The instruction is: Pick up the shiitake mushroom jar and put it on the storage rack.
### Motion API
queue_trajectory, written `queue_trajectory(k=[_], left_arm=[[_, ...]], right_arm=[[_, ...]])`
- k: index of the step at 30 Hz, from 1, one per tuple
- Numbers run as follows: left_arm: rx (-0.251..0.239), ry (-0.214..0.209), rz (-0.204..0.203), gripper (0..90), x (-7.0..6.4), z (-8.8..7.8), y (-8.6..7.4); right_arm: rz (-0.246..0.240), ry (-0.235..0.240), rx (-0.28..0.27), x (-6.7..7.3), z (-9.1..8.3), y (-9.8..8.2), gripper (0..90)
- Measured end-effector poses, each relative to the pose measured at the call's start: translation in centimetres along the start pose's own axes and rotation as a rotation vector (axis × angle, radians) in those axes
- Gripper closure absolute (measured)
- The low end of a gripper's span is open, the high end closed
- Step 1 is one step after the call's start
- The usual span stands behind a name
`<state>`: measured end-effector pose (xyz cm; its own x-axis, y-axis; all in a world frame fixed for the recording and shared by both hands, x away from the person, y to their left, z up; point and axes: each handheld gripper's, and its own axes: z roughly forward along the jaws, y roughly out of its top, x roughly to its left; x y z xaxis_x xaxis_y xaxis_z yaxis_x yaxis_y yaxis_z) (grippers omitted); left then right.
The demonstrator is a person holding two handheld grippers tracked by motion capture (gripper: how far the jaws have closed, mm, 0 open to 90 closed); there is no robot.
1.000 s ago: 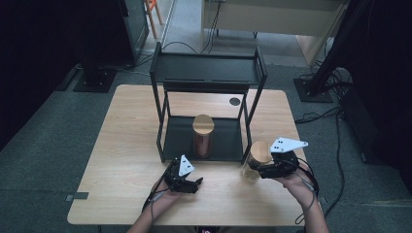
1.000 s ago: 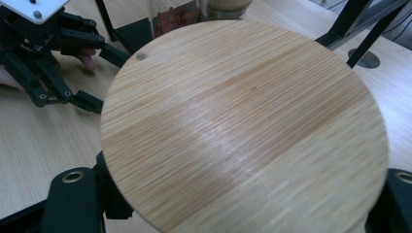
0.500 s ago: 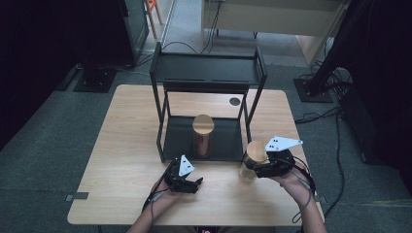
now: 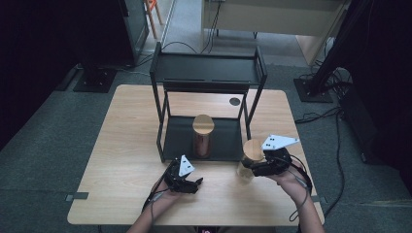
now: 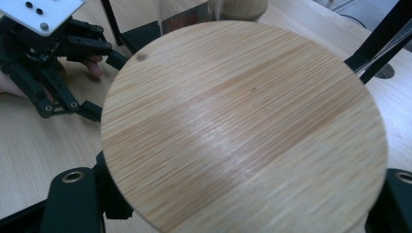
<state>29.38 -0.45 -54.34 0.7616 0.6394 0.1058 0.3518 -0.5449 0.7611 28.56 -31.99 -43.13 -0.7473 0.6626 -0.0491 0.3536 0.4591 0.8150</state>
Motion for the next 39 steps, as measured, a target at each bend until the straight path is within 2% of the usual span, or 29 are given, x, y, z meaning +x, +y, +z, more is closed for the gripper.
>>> queue_trajectory(k=[13, 20, 39], left_arm=[[0.003, -0.006, 0.000, 20.2, 0.0, 0.0, 0.0], [0.003, -0.007, 0.001, 20.2, 0.0, 0.0, 0.0], [0.002, -0.007, 0.003, 20.2, 0.0, 0.0, 0.0]], right_arm=[[0.016, -0.004, -0.006, 0.1, 0.1, 0.4, 24.8], [0.006, 0.002, -0.004, 0.3, 0.0, 0.6, 24.8], [-0.015, 0.036, -0.011, 1.0, 1.1, 1.9, 24.8]])
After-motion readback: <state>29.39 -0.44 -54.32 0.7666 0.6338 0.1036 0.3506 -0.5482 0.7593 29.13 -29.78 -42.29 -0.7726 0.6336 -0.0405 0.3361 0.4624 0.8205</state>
